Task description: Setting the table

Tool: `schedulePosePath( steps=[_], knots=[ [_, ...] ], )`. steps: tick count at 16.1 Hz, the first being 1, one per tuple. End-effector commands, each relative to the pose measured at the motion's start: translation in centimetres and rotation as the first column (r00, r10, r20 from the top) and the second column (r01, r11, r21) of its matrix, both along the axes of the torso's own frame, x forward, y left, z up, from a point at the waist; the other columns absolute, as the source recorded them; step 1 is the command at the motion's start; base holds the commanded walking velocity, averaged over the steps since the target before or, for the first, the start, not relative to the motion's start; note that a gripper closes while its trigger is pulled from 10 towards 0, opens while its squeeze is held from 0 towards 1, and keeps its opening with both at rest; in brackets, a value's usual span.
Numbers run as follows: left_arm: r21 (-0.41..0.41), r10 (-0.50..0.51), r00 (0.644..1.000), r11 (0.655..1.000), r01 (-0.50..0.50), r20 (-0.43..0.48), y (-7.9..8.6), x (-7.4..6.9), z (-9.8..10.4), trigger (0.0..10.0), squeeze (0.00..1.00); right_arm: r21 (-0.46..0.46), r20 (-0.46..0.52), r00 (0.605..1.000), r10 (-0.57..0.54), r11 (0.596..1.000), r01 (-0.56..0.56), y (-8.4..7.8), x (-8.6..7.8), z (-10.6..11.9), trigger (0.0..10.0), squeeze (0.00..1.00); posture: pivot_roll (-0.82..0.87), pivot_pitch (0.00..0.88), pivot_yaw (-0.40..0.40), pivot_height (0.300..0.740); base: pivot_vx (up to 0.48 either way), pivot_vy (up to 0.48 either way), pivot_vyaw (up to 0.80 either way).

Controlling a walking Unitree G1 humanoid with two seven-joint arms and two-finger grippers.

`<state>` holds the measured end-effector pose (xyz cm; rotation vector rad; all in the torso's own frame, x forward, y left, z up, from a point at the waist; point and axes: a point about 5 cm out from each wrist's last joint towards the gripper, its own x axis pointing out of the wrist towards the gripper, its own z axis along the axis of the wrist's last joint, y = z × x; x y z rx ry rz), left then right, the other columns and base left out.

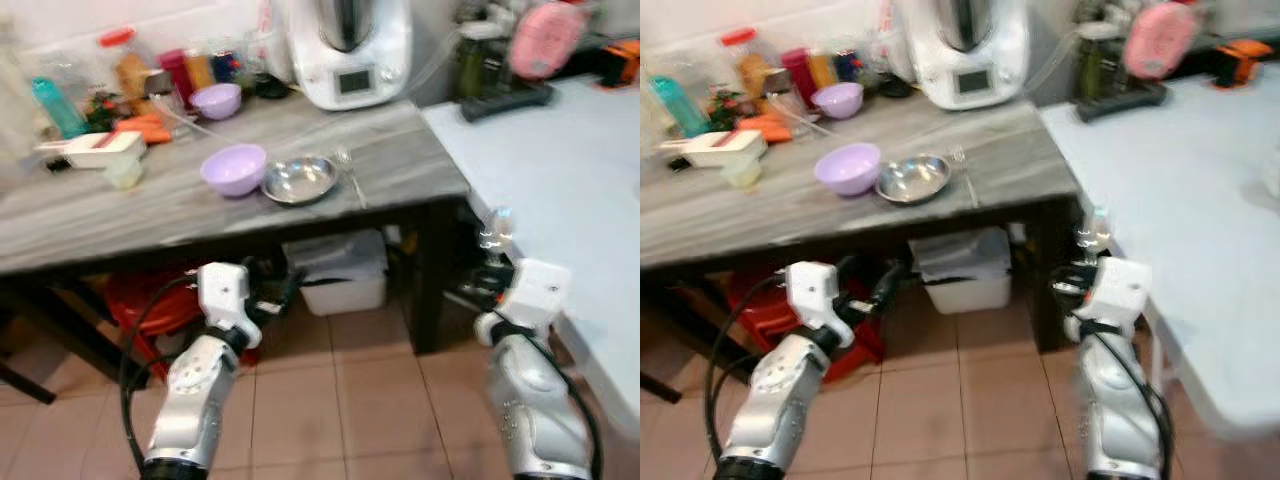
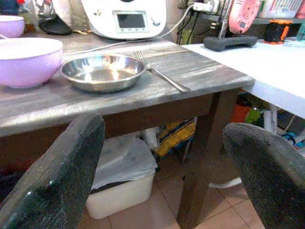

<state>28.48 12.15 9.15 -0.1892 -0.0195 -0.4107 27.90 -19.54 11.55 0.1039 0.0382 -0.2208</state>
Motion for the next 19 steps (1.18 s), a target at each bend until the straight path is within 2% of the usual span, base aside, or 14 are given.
schedulePosePath(
  steps=[1, 6, 8, 15, 17, 19],
  knots=[
    [0.015, 0.029, 1.0, 0.999, -0.029, 0.006, 1.2, 0.2, 0.2, 10.0, 0.0, 0.02, 0.018, 0.999, 0.033, 0.999, -0.034, 1.2, 0.4, 0.4, 10.0, 0.0, -0.09, 0.0, 0.143, 0.74, 0.405, 0.0, 0.0],
    [0.011, 0.025, 1.0, 1.0, -0.025, 0.008, 0.9, 0.2, 0.2, 10.0, 0.0, 0.011, 0.024, 0.999, 0.035, 0.999, -0.036, 1.1, 0.5, 0.6, 10.0, 0.0, -0.1, 0.0, 0.141, 0.74, 0.403, 0.0, 0.0],
    [0.011, 0.026, 1.0, 1.0, -0.026, 0.006, 0.7, 0.2, 0.2, 10.0, 0.0, 0.015, 0.027, 0.999, 0.033, 0.999, -0.033, 1.0, 0.5, 0.6, 10.0, 0.0, -0.1, 0.0, 0.141, 0.74, 0.377, 0.0, 0.67],
    [0.011, 0.027, 1.0, 1.0, -0.027, -0.003, 0.8, -0.1, -0.1, 10.0, 0.0, 0.016, 0.024, 0.999, 0.024, 1.0, -0.025, 0.9, 0.5, 0.5, 10.0, 0.0, -0.1, 0.0, 0.136, 0.74, 0.356, 0.0, 0.0],
    [0.007, 0.032, 0.999, 0.999, -0.032, -0.003, 0.8, -0.5, -0.2, 10.0, 0.0, 0.005, 0.014, 1.0, 0.019, 1.0, -0.019, 0.8, 0.4, 0.5, 10.0, 0.0, -0.1, 0.0, 0.134, 0.74, 0.0, 0.0, 0.0],
    [0.036, 0.007, 1.0, 0.999, -0.007, -0.016, 1.2, -1.7, -0.8, 10.0, 0.0, -0.026, -0.011, 1.0, -0.002, 1.0, 0.001, 0.2, 0.1, 0.4, 10.0, 0.0, -0.1, 0.0, 0.13, 0.74, 0.0, 0.0, 0.0]
  ],
)
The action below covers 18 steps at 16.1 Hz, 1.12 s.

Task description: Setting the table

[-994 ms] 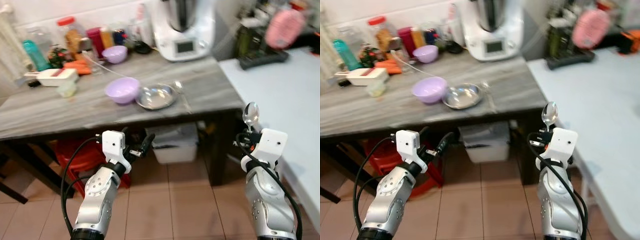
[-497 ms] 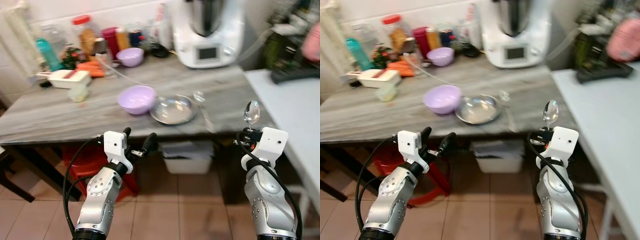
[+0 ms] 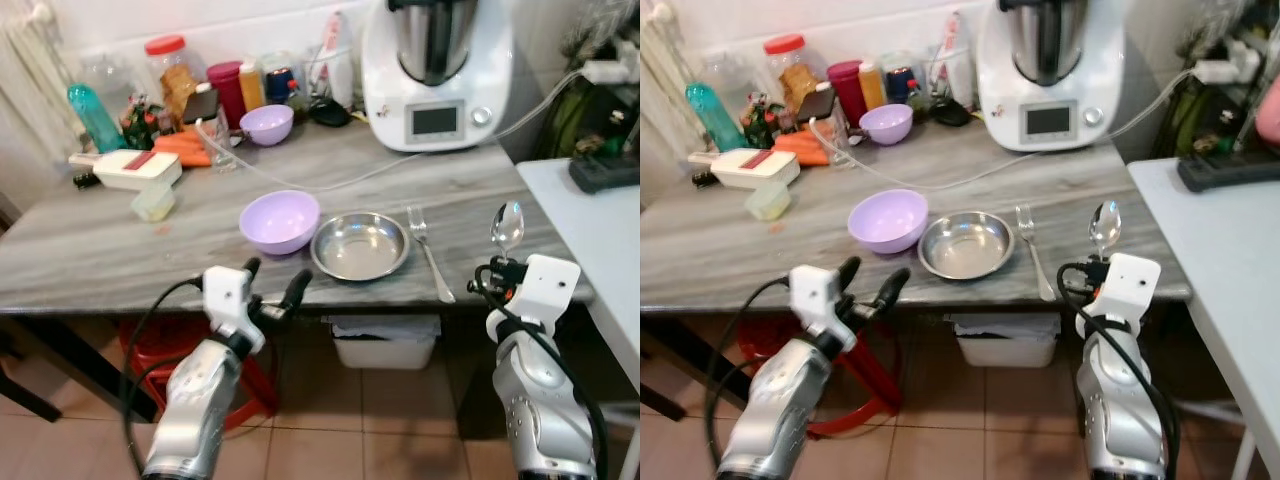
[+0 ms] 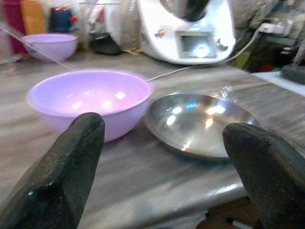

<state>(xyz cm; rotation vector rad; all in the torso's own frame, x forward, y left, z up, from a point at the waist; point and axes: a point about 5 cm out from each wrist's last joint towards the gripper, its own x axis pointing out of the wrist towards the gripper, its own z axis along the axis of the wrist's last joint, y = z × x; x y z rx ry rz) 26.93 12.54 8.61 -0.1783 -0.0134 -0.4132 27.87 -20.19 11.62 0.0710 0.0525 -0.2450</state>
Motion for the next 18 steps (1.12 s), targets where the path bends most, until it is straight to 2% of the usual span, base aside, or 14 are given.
schedulePosePath(
  steps=[1, 4, 8, 10, 12, 18],
  knots=[
    [0.034, 0.006, 1.0, 0.999, -0.006, -0.019, 0.9, -0.5, -0.5, 10.0, 0.0, -0.001, 0.0, 1.0, 0.02, 1.0, -0.02, 0.6, 0.0, 0.3, 10.0, 0.0, -0.1, 0.0, 0.129, 0.74, 0.0, 0.0, 0.0],
    [0.065, -0.01, 0.999, 0.998, 0.012, -0.036, 1.7, -2.0, -0.9, 10.0, 0.0, -0.041, -0.039, 0.999, 0.02, 0.999, -0.022, -0.5, -0.4, 0.4, 10.0, 0.0, -0.1, 0.0, 0.121, 0.74, 0.0, 0.0, 0.0],
    [0.064, -0.062, 0.997, 0.996, 0.065, -0.054, 2.2, -3.1, -1.0, 10.0, 0.0, -0.061, -0.081, 0.996, 0.034, 0.997, -0.039, -1.7, 0.0, 1.1, 10.0, 0.0, -0.1, 0.005, 0.12, 0.74, 0.0, 0.0, 0.0],
    [0.039, -0.137, 0.989, 0.989, 0.14, -0.062, 1.9, -3.8, -0.6, 10.0, 0.0, -0.057, -0.112, 0.993, 0.027, 0.998, -0.033, -2.8, 0.6, 1.8, 10.0, 0.0, -0.1, 0.035, 0.127, 0.74, 0.0, 0.0, 0.0],
    [0.063, -0.172, 0.984, 0.983, 0.175, -0.054, 1.4, -4.0, -0.1, 10.0, 0.0, -0.052, -0.136, 0.99, 0.031, 0.998, -0.039, -3.2, 0.9, 1.8, 10.0, 0.0, -0.09, 0.061, 0.135, 0.74, 0.0, 0.0, 0.0],
    [0.087, -0.298, 0.953, 0.949, 0.303, -0.062, 0.5, -4.9, 1.1, 10.0, 0.0, -0.029, -0.203, 0.974, 0.097, 0.994, -0.105, -3.1, 2.9, 2.3, 10.0, 0.0, -0.07, 0.142, 0.162, 0.74, 0.0, 0.0, 0.0]
  ],
)
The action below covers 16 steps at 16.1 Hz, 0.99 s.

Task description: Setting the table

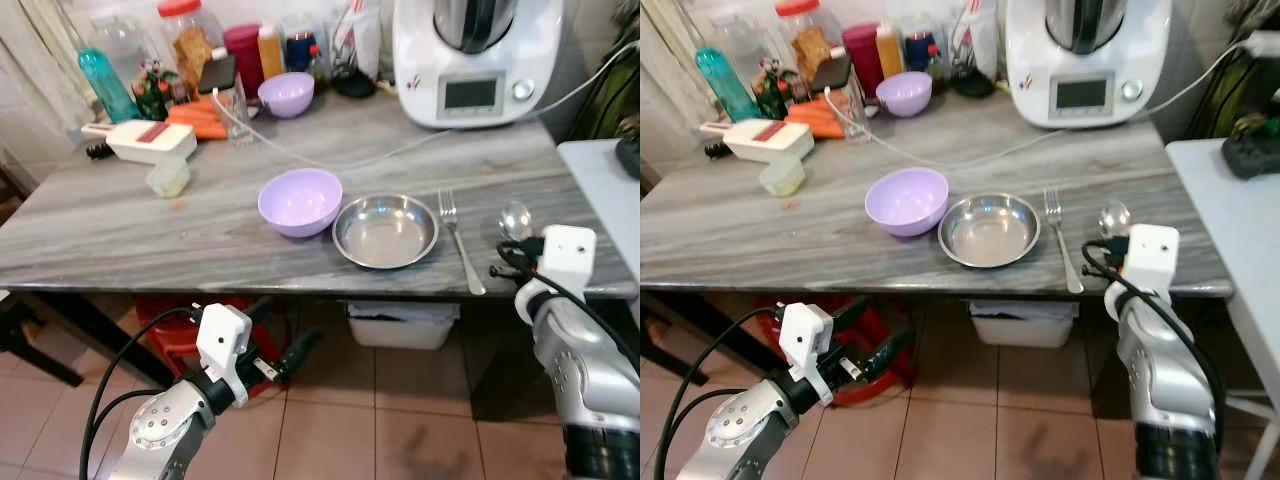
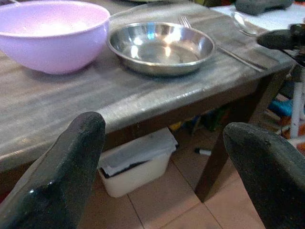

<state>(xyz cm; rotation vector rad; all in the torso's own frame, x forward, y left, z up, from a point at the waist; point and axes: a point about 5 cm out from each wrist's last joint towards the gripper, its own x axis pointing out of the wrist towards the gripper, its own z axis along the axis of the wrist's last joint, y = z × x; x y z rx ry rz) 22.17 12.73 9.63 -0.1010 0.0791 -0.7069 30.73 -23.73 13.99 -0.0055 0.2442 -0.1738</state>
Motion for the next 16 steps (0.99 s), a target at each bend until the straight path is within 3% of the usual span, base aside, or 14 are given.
schedulePosePath(
  steps=[1, 6, 9, 16],
  knots=[
    [-0.002, -0.022, 1.0, 1.0, 0.022, -0.001, 0.1, -0.1, 0.4, 10.0, 0.0, 0.013, -0.015, 0.999, 0.03, 0.999, -0.03, 0.5, 0.7, 0.1, 10.0, 0.0, -0.07, 0.157, 0.171, 0.74, 0.0, 0.0, 0.0],
    [-0.048, -0.129, 0.992, 0.99, 0.13, 0.017, -1.1, -0.1, 1.6, 10.0, 0.0, -0.006, -0.042, 0.992, 0.12, 0.993, -0.121, 1.6, 3.2, 0.7, 10.0, 0.0, -0.07, 0.153, 0.184, 0.74, 0.0, 0.0, 0.0],
    [-0.045, -0.134, 0.991, 0.99, 0.134, 0.015, -1.3, 0.1, 1.5, 10.0, 0.0, -0.022, -0.044, 0.988, 0.151, 0.988, -0.152, 1.4, 4.3, 0.9, 10.0, 0.0, -0.07, 0.137, 0.178, 0.74, 0.0, 0.0, 0.0],
    [-0.102, -0.224, 0.974, 0.969, 0.225, 0.02, -2.2, -0.6, 1.9, 10.0, 0.0, -0.071, -0.049, 0.97, 0.24, 0.968, -0.243, 2.0, 5.9, 1.1, 10.0, 0.0, -0.06, 0.122, 0.172, 0.74, 0.0, 0.0, 0.0]
  ],
)
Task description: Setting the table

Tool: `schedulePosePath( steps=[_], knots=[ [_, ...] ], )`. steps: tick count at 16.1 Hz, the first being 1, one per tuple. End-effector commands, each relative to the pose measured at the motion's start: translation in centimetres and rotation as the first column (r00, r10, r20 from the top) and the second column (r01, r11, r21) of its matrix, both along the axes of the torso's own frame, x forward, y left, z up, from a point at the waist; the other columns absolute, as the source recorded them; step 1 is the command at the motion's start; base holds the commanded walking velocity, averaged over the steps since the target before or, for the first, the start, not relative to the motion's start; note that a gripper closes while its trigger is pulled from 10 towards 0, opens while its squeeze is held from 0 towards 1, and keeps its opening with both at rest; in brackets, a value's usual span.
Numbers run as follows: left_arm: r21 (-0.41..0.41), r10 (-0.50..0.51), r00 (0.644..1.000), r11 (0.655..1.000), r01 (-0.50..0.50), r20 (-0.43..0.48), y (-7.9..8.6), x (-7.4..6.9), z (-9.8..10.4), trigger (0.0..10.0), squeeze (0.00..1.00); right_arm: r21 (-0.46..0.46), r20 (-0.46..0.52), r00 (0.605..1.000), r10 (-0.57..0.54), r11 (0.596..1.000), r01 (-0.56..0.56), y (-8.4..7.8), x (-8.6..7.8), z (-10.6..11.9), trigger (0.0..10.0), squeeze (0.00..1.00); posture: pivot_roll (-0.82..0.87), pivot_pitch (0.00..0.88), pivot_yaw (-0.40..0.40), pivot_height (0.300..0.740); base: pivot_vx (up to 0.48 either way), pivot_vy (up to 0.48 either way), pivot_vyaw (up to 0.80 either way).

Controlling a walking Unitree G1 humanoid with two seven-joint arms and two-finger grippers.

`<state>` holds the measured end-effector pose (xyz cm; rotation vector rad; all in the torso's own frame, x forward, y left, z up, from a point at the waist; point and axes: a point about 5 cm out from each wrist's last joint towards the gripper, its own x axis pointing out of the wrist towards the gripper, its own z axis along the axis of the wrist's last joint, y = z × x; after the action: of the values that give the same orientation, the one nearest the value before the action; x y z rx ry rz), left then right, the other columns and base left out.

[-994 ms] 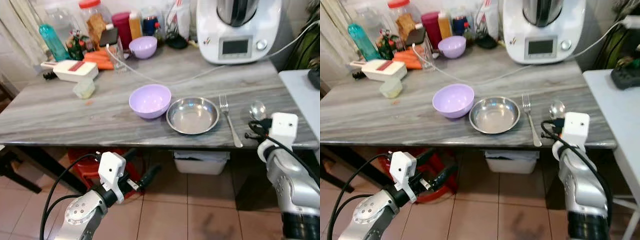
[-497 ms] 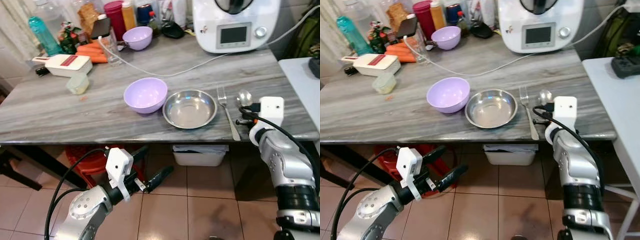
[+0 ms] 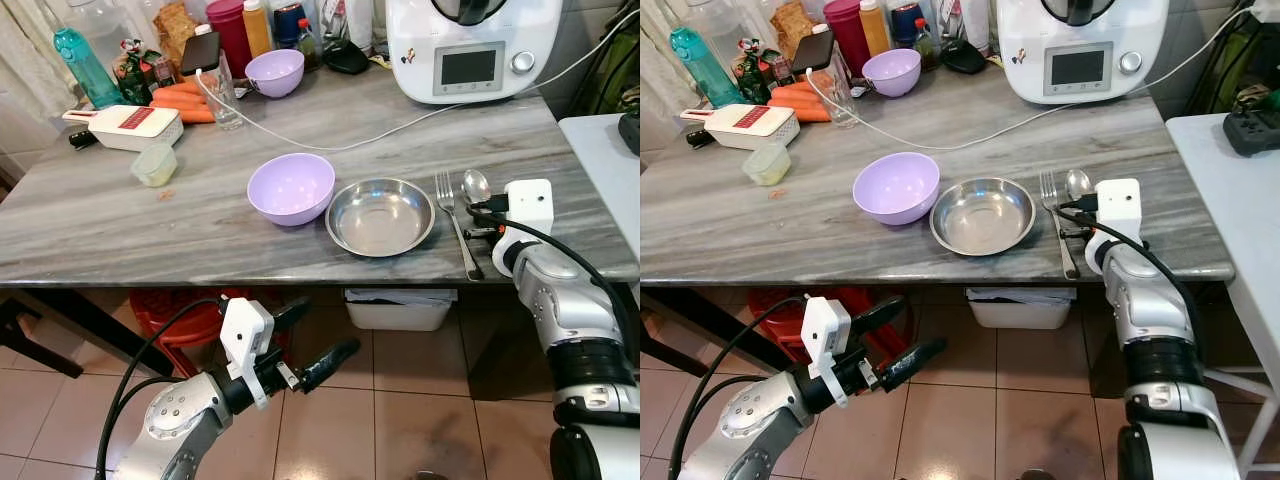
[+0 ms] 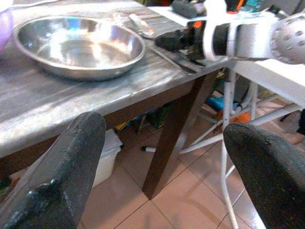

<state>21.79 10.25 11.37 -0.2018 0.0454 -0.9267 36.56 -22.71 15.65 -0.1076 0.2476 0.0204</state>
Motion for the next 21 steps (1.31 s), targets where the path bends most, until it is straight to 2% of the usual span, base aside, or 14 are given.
schedulePosePath(
  steps=[1, 4, 5, 6, 12, 21],
  knots=[
    [0.013, -0.009, 1.0, 1.0, 0.009, 0.008, 0.3, -0.1, 0.2, 10.0, 0.0, -0.001, -0.02, 0.998, 0.054, 0.999, -0.054, 1.1, 0.3, -0.5, 10.0, 0.0, -0.06, 0.119, 0.172, 0.74, 0.0, 0.0, 0.0],
    [0.015, -0.008, 1.0, 1.0, 0.008, 0.009, 0.3, 0.0, 0.1, 10.0, 0.0, 0.0, -0.022, 0.998, 0.055, 0.999, -0.055, 1.1, 0.6, -0.6, 10.0, 0.0, -0.06, 0.111, 0.172, 0.74, 0.0, 0.0, 0.0],
    [0.013, -0.012, 1.0, 1.0, 0.012, 0.007, 0.2, -0.1, 0.1, 10.0, 0.0, 0.005, -0.023, 0.998, 0.057, 0.998, -0.057, 1.1, 0.6, -0.8, 10.0, 0.73, -0.07, 0.109, 0.172, 0.74, 0.0, 0.0, 0.0],
    [0.011, -0.017, 1.0, 1.0, 0.017, 0.006, 0.1, -0.1, 0.0, 10.0, 0.0, 0.006, -0.024, 0.998, 0.056, 0.998, -0.056, 1.1, 0.6, -1.0, 10.0, 1.0, -0.07, 0.105, 0.171, 0.74, 0.0, 0.0, 0.0],
    [0.005, -0.025, 1.0, 1.0, 0.025, 0.016, -0.1, 0.3, 0.1, 10.0, 0.0, 0.022, -0.017, 1.0, 0.018, 1.0, -0.018, 0.6, 0.4, -1.2, 10.0, 1.0, -0.07, 0.082, 0.166, 0.74, 0.0, 0.0, 0.0],
    [-0.009, -0.004, 0.999, 1.0, 0.004, 0.051, -0.3, 1.5, 0.2, 10.0, 0.0, 0.066, 0.091, 0.99, -0.108, 0.993, 0.102, -1.2, -2.1, -0.1, 10.0, 1.0, -0.09, 0.03, 0.161, 0.74, 0.0, 0.0, 0.0]
  ],
)
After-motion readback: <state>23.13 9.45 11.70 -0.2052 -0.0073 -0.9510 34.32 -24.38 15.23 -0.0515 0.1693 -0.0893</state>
